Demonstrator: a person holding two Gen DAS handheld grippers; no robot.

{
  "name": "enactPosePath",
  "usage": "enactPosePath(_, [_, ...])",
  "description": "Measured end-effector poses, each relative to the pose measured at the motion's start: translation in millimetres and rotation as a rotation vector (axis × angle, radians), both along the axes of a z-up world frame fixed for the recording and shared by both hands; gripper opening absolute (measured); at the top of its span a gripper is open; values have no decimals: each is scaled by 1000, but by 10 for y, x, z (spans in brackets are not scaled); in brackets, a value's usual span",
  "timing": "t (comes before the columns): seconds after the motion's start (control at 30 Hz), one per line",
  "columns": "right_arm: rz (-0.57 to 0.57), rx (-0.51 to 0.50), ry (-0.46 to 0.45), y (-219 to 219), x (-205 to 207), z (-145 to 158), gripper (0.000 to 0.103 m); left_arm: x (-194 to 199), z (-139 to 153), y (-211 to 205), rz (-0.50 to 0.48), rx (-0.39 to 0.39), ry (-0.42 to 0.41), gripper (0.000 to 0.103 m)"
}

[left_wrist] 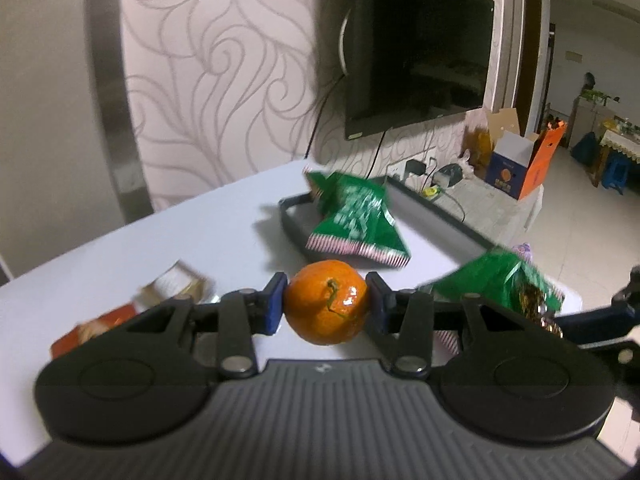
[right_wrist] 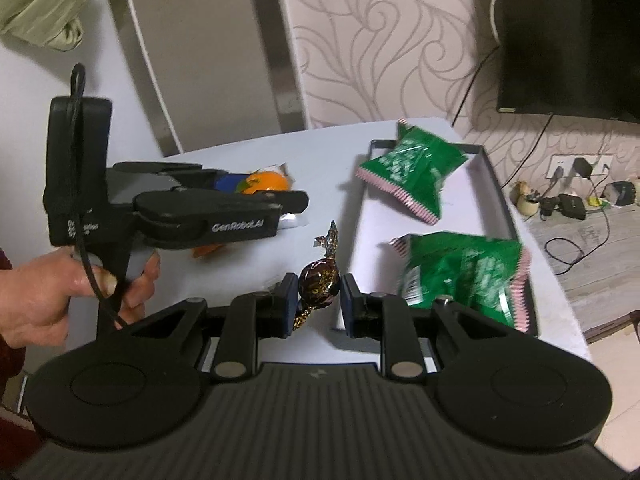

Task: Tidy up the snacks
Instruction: 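Carry the orange into the box tray and open the left gripper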

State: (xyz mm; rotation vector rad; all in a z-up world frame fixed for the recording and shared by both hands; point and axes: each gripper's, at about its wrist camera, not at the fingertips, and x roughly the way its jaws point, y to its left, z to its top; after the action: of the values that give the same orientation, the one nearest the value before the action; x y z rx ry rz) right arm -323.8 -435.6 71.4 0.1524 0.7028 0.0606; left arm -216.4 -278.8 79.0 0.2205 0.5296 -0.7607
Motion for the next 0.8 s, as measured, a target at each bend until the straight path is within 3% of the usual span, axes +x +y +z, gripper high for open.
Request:
enactPosePath(0.37, [-52,-12,-12,-440,39,-2,26,79,-3,-590,-53,-1,-12,46])
enactPosePath(0.8, [-40,-28,-3,-820,148,-51,26,176,-87,-1137,-48,0,-13,46])
